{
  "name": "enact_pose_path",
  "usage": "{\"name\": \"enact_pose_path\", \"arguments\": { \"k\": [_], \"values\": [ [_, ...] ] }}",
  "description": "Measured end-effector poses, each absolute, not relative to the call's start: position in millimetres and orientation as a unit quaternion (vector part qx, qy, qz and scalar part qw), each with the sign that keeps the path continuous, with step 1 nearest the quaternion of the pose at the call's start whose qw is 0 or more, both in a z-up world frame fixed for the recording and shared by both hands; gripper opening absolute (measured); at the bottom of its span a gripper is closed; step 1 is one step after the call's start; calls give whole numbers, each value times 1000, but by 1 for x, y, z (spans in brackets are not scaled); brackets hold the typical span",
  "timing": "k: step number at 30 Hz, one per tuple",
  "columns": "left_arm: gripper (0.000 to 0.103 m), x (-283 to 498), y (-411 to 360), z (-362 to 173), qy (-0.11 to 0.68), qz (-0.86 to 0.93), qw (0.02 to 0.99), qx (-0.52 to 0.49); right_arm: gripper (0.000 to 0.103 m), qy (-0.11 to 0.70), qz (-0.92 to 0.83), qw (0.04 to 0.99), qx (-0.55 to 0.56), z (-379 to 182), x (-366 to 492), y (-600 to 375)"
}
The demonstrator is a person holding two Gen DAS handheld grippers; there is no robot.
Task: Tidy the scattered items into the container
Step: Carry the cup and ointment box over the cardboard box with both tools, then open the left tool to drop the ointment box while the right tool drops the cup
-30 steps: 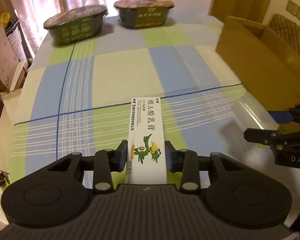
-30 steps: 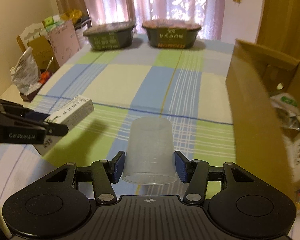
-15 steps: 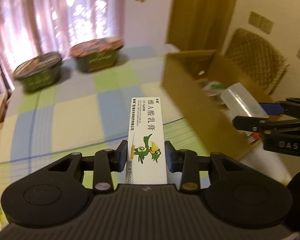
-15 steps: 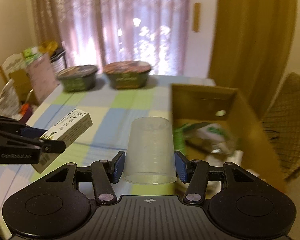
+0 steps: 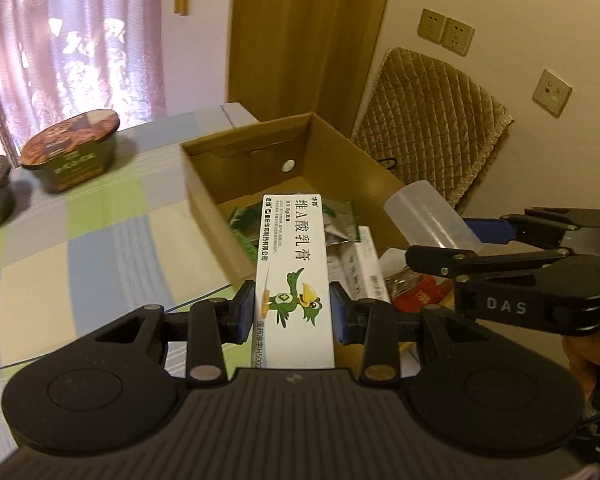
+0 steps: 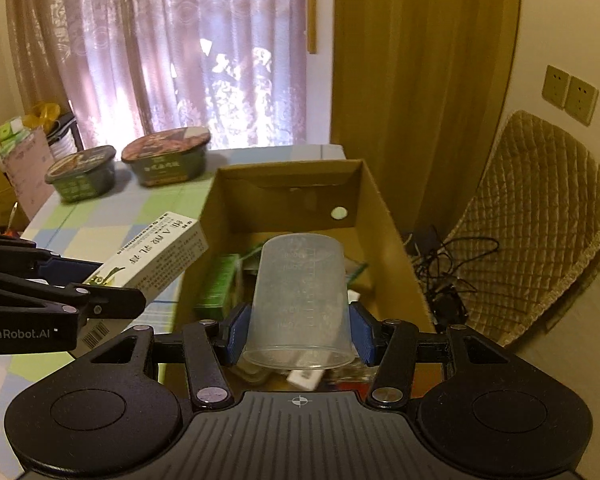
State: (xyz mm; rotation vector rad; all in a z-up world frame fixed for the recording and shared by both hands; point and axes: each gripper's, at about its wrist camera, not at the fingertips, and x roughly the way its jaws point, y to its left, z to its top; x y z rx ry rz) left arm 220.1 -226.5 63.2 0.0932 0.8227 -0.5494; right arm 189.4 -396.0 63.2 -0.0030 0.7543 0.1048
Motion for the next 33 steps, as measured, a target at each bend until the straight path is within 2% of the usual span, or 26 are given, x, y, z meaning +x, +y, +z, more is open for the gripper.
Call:
{"name": "enact_pose_path", "arguments": {
  "k": [14,15,16,18,33],
  "values": [
    [33,238,-262,47,406,-266,873,53,55,373,46,926,21,47,204,-432],
    [35,239,-263,47,402,-264,875,49,55,374,45,926,21,46,205,-433],
    [48,240,-264,47,401,-263,876,50,55,374,44,926,22,46,206,-435],
    [54,240,-266,47,397,-261,878,55,55,374,43,926,24,45,206,-437],
    [54,231,-253,49,395,-252,881,68,55,375,55,925,30,41,210,-433]
  ]
}}
